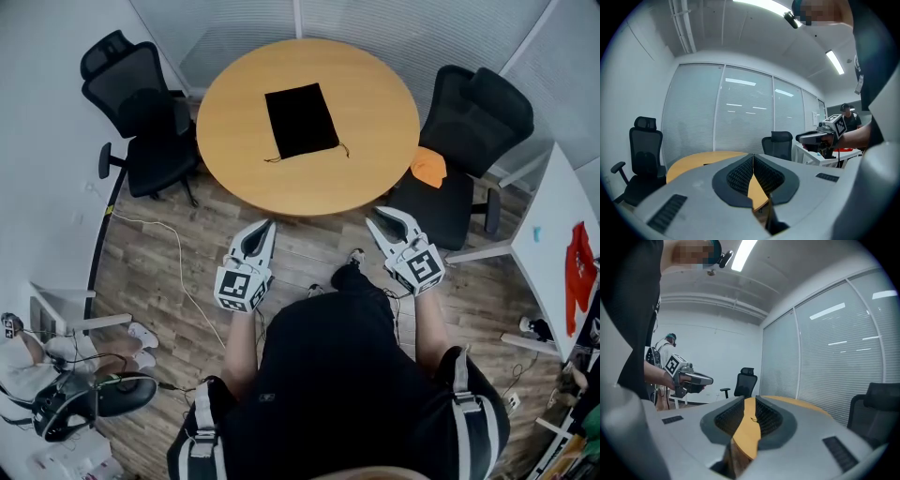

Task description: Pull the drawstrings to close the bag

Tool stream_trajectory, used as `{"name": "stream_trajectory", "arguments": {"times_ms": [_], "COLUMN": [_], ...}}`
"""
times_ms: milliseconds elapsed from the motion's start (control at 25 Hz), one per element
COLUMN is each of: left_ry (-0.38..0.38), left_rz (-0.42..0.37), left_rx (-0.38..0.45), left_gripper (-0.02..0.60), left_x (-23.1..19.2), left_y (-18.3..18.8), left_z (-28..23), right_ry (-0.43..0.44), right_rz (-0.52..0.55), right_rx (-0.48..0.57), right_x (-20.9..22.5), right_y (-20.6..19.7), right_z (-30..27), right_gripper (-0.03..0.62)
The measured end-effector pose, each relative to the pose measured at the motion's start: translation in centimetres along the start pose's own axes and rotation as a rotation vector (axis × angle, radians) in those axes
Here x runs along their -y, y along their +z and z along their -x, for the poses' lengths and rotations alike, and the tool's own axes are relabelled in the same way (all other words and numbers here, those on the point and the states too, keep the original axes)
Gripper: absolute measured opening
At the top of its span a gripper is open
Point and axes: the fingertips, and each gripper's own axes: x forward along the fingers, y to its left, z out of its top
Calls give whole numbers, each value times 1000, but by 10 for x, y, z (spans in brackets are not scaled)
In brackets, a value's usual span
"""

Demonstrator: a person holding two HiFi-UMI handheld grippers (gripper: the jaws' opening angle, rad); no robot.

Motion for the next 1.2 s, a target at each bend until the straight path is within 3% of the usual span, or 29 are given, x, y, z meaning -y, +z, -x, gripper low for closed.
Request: {"name": "stream_trajectory", "arguments": {"times_ms": [440, 600, 880, 1200], "left_ry": [24, 40, 72, 133], "left_rz": [4, -2, 0, -5], "left_rx": [-11, -12, -38, -37], "left_gripper": [15, 15, 15, 15], "left_x": [0, 2, 3, 7], "left_y": [0, 5, 6, 21], "left_z": [-6, -14, -27, -48], "right_ry": [49, 81, 137, 200], "right_rz": [2, 2, -43, -25], "right_rx": [-5, 12, -49, -23], "right_x": [1, 12, 27, 57], "right_y": [-2, -1, -14, -12], "right_z": [-4, -6, -13, -16], "right_gripper": [91, 74, 57, 57]}}
